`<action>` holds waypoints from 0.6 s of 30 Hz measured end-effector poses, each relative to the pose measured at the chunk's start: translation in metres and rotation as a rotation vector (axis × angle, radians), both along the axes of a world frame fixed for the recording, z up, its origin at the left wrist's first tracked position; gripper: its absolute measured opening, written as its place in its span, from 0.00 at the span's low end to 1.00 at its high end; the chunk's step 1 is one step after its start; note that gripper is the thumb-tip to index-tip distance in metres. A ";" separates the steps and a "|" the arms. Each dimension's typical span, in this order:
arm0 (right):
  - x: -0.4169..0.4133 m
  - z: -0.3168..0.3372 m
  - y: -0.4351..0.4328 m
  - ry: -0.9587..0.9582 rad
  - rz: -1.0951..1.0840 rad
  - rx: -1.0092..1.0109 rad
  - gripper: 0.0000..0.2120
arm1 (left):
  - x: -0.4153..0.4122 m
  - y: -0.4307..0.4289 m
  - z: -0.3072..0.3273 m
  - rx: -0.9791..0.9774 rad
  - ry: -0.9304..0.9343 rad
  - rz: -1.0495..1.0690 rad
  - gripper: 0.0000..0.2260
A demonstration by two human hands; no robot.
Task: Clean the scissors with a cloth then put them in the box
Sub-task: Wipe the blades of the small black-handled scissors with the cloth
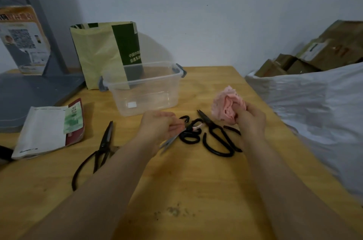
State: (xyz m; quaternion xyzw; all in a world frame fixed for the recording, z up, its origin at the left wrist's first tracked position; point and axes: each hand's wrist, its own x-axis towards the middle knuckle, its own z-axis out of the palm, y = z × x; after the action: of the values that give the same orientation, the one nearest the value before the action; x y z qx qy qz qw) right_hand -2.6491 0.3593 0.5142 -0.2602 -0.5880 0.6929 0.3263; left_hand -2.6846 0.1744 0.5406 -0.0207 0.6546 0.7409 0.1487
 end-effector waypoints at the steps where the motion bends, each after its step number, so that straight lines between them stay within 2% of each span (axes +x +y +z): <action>1: 0.001 0.000 0.003 0.020 0.004 -0.082 0.05 | -0.003 0.006 -0.002 -0.030 0.003 -0.021 0.12; 3: 0.002 0.001 0.005 0.054 0.006 -0.211 0.07 | -0.012 0.019 -0.010 -0.223 0.094 -0.057 0.15; 6: -0.001 0.001 0.006 0.072 0.008 -0.304 0.08 | -0.015 0.040 -0.012 -0.723 0.374 -0.186 0.04; 7: -0.003 0.000 0.007 0.072 0.016 -0.311 0.08 | -0.016 0.047 -0.014 -0.866 0.447 -0.238 0.06; 9: -0.005 0.000 0.008 0.077 0.032 -0.317 0.08 | -0.022 0.061 -0.019 -0.996 0.531 -0.271 0.19; 10: -0.005 0.000 0.009 0.084 0.042 -0.317 0.08 | -0.023 0.066 -0.018 -0.934 0.538 -0.223 0.22; 11: -0.005 0.000 0.010 0.091 0.052 -0.318 0.07 | -0.023 0.068 -0.016 -0.763 0.507 -0.144 0.20; 13: -0.004 0.001 0.010 0.115 0.090 -0.305 0.07 | -0.022 0.070 -0.008 -0.234 0.292 -0.035 0.18; 14: -0.004 0.002 0.009 0.132 0.115 -0.287 0.08 | -0.019 0.069 -0.005 0.012 0.186 -0.048 0.17; 15: -0.004 0.003 0.007 0.146 0.144 -0.267 0.08 | -0.017 0.067 -0.005 0.175 0.124 -0.074 0.17; 18: -0.004 0.002 0.000 0.165 0.274 -0.190 0.04 | -0.007 0.065 -0.004 0.375 0.064 -0.159 0.19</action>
State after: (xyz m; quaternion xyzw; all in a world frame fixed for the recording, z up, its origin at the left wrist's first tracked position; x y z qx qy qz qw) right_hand -2.6530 0.3591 0.5165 -0.1496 -0.5209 0.8024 0.2499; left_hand -2.6912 0.2398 0.5368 0.0828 0.5090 0.8361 0.1870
